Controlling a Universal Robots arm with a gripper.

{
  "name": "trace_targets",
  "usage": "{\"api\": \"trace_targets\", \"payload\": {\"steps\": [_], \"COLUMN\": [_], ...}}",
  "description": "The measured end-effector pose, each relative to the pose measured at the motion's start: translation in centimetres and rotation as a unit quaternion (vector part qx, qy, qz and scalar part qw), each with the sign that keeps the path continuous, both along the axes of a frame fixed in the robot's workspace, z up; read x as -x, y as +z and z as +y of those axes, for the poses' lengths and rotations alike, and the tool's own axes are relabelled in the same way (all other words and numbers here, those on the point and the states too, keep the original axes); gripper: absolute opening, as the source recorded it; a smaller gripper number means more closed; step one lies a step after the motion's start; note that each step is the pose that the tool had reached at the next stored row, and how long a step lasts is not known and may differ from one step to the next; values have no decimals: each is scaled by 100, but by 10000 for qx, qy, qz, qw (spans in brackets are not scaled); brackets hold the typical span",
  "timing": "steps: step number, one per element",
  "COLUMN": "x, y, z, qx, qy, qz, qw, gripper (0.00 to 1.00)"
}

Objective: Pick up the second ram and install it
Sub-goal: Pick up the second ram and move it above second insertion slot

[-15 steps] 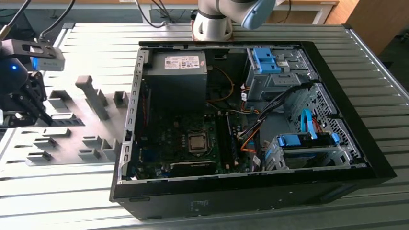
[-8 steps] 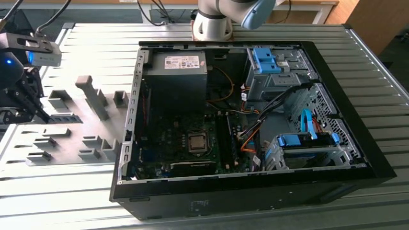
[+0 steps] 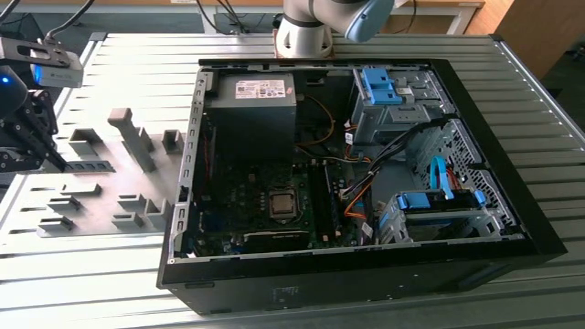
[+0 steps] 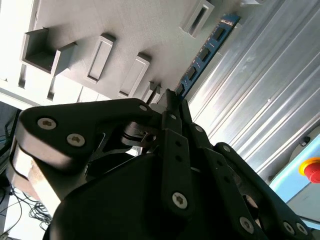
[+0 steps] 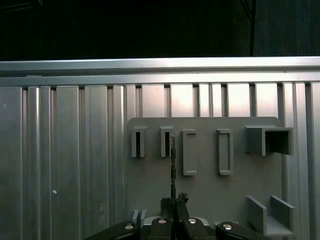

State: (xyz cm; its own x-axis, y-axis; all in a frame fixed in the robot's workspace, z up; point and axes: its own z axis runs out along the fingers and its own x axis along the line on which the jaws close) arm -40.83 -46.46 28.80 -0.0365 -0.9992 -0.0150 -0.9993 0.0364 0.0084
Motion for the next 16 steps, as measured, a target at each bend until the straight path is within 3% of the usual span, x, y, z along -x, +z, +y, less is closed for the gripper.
{"api": "trace_targets", "payload": {"steps": [16], "x": [0], "y": [25], "z": [0], "qx": [1], "qy": [0], "qz": [2], "qw": [10000], "gripper": [14]}}
